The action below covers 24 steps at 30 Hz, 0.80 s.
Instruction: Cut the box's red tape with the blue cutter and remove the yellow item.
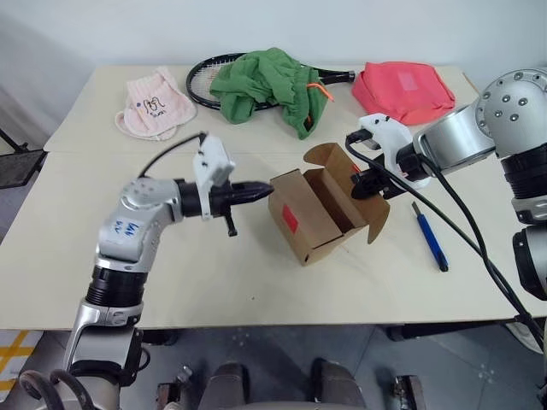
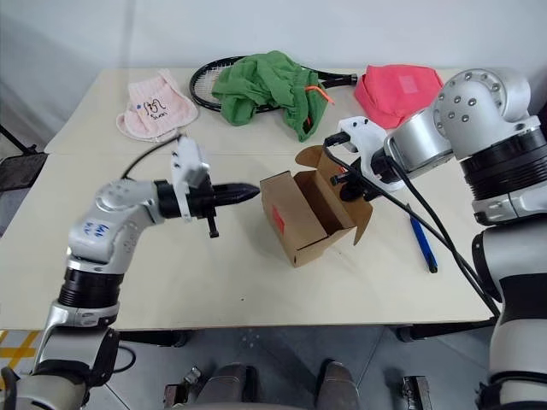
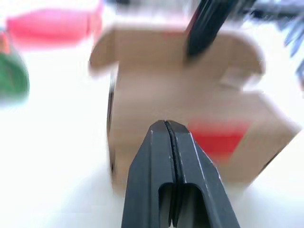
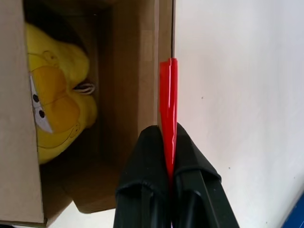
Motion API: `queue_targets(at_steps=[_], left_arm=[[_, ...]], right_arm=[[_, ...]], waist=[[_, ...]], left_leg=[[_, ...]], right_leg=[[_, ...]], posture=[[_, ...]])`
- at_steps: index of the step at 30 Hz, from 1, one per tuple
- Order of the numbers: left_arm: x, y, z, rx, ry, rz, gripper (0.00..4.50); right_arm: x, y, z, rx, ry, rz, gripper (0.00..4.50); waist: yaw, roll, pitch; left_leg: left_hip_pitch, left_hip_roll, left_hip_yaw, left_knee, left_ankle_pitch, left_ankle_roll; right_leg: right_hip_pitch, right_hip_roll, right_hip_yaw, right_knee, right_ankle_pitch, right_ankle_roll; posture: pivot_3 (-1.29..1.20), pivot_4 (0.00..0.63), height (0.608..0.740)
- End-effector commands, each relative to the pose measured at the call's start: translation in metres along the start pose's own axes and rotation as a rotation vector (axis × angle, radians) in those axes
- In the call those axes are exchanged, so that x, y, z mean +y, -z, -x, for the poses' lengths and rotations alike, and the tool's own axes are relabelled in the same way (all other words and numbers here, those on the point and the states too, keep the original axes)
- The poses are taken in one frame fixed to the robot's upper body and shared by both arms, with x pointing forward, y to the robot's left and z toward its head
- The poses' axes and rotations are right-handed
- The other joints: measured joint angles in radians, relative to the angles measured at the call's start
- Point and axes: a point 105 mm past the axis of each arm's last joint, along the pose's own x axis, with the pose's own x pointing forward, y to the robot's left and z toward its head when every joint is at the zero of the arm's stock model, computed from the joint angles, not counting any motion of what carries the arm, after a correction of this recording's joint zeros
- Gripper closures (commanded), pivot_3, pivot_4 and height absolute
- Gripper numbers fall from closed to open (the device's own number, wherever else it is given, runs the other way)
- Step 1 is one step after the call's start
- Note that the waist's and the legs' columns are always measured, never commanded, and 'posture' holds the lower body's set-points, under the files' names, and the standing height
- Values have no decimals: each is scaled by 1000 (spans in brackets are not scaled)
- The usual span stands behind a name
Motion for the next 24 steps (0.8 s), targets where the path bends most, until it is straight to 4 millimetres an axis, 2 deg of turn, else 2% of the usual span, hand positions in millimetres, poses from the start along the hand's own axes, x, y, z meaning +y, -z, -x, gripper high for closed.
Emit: queue_targets(at_steps=[1,4,6,9,15,20,24], left_arm=[[-15,-21,0,-42,77,-3,4500],[-18,-21,-7,-39,98,13,4500],[-21,-8,-18,10,108,23,4500],[-12,13,-35,71,35,17,4500],[-1,35,-62,105,-42,32,4500],[6,48,-56,163,-84,52,4500],[8,57,-41,210,-105,82,4500]], right_arm=[[-5,-4,7,-37,17,-14,4487],[-6,-4,6,-43,19,-19,4487],[-6,-5,5,-50,21,-23,4487],[-6,-5,5,-59,17,-27,4487],[-5,0,3,-60,-2,-26,4487],[-9,7,3,-57,0,-37,4487],[-16,15,3,-49,16,-54,4487]], waist=[[0,0,0],[-3,0,0],[-2,0,0],[0,0,0],[0,0,0],[-2,0,0],[-1,0,0]], left_leg=[[0,0,0,-1,0,0],[0,0,0,-1,0,0],[0,0,0,0,0,0],[0,0,1,0,0,0],[1,0,1,0,0,0],[1,0,1,0,0,0],[2,0,2,0,0,0]], right_leg=[[0,0,0,0,0,0],[0,0,-1,0,0,0],[0,0,0,0,0,0],[0,0,0,0,0,0],[0,0,0,0,0,0],[0,0,0,0,0,0],[1,0,0,0,0,0]], posture=[[0,150,740],[0,150,740],[0,150,740],[0,150,740],[0,150,740],[0,150,740],[0,150,740]])
